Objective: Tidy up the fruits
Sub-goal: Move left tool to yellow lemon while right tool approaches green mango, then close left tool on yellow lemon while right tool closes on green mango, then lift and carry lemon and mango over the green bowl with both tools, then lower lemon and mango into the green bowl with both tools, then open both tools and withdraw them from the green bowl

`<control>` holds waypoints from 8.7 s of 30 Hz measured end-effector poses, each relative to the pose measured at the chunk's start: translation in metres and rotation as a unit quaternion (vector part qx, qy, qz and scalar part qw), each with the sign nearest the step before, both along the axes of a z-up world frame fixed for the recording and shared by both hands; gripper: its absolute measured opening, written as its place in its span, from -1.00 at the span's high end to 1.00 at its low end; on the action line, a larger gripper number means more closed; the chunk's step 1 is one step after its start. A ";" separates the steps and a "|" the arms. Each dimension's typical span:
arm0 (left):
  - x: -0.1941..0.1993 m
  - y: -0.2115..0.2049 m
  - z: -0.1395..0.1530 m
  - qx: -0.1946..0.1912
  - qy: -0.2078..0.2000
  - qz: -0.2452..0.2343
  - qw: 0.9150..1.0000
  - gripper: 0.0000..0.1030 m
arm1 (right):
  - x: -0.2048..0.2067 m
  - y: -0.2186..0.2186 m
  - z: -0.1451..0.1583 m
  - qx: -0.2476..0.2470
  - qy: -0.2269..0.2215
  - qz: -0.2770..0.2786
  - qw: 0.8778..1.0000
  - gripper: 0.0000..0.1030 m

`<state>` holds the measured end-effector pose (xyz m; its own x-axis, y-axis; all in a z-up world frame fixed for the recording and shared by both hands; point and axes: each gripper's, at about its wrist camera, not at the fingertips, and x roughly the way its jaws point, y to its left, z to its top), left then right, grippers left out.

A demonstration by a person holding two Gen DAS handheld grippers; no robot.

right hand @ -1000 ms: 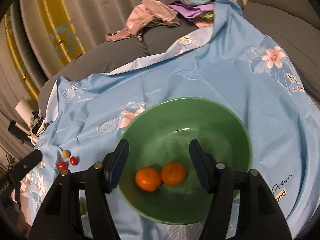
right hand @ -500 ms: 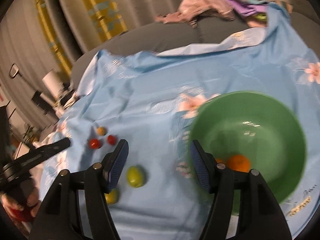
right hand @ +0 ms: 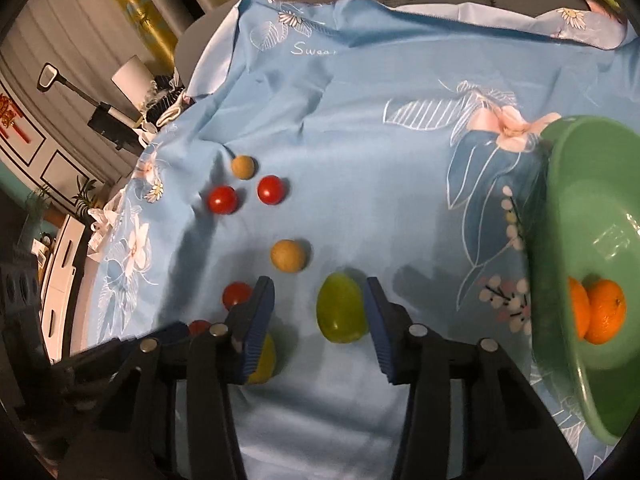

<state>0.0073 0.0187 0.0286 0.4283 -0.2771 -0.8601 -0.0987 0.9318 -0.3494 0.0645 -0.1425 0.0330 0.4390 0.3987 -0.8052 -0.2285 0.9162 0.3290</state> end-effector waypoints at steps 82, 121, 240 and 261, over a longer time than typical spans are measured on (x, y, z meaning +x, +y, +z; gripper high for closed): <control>-0.018 -0.063 0.099 0.065 -0.219 -0.014 0.974 0.32 | -0.026 -0.068 0.059 0.020 -0.111 -0.099 0.989 0.34; 0.034 -0.145 0.078 -0.006 -0.186 -0.133 0.973 0.33 | -0.056 -0.155 0.069 0.023 -0.134 -0.254 0.958 0.34; 0.022 -0.191 0.064 -0.005 -0.176 -0.199 0.964 0.15 | -0.055 -0.197 0.053 -0.003 -0.091 -0.329 0.940 0.05; 0.001 -0.057 0.093 0.026 -0.195 -0.020 0.980 -0.01 | -0.040 -0.133 0.064 -0.007 -0.110 -0.238 0.965 -0.36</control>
<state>0.0086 -0.0378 0.1221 0.7168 -0.2611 -0.6466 0.0696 0.9494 -0.3062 0.0245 -0.2751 0.0971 0.7307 0.0993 -0.6754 0.1561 0.9389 0.3069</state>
